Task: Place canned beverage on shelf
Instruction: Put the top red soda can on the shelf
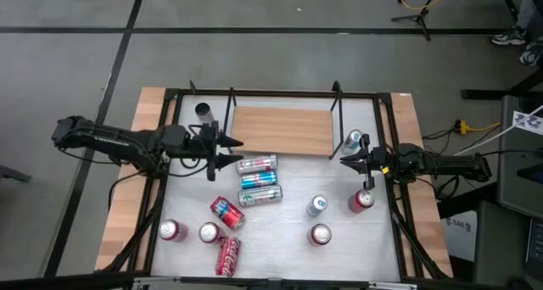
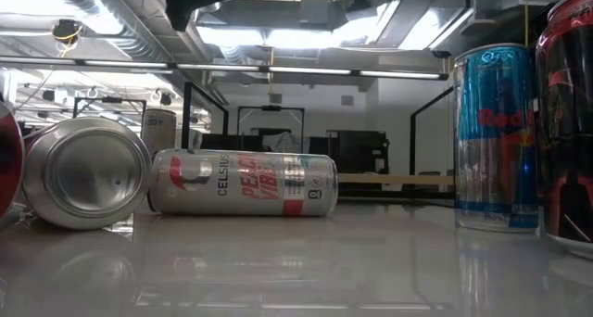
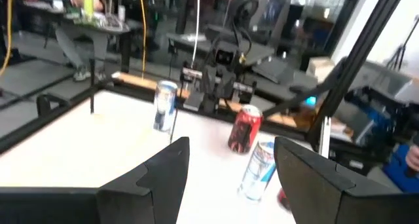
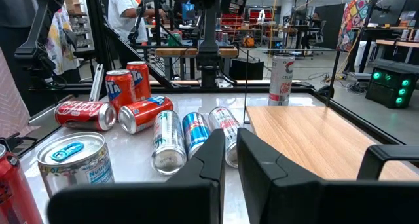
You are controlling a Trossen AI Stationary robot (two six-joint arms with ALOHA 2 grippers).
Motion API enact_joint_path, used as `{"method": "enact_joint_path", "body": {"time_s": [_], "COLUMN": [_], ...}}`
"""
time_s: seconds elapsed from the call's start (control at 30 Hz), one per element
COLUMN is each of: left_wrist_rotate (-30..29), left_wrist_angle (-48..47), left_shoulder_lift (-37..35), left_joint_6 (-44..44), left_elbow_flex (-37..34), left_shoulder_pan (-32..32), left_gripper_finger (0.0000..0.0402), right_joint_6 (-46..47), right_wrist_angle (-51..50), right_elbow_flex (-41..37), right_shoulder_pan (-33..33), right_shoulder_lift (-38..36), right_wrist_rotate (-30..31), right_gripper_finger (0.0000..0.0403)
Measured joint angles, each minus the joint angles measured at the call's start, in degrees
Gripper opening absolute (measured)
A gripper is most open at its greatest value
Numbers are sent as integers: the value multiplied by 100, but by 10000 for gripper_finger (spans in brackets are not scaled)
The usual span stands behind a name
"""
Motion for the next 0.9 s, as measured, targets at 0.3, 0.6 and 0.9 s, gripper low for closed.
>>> {"method": "enact_joint_path", "body": {"time_s": [0.3,0.6,0.9], "left_wrist_rotate": [-2,-57,-153], "left_wrist_angle": [-2338,-2527,-2503], "left_shoulder_lift": [523,659,659], "left_joint_6": [-2,-37,-160], "left_elbow_flex": [1198,1272,1272], "left_shoulder_pan": [-571,-912,-889], "left_gripper_finger": [218,218,218], "right_joint_6": [1,-1,0], "right_wrist_angle": [-3,-3,-3], "right_elbow_flex": [0,1,1], "right_shoulder_pan": [-2,-1,0], "right_shoulder_lift": [0,0,0], "right_wrist_rotate": [0,0,0], "right_gripper_finger": [33,33,33]}}
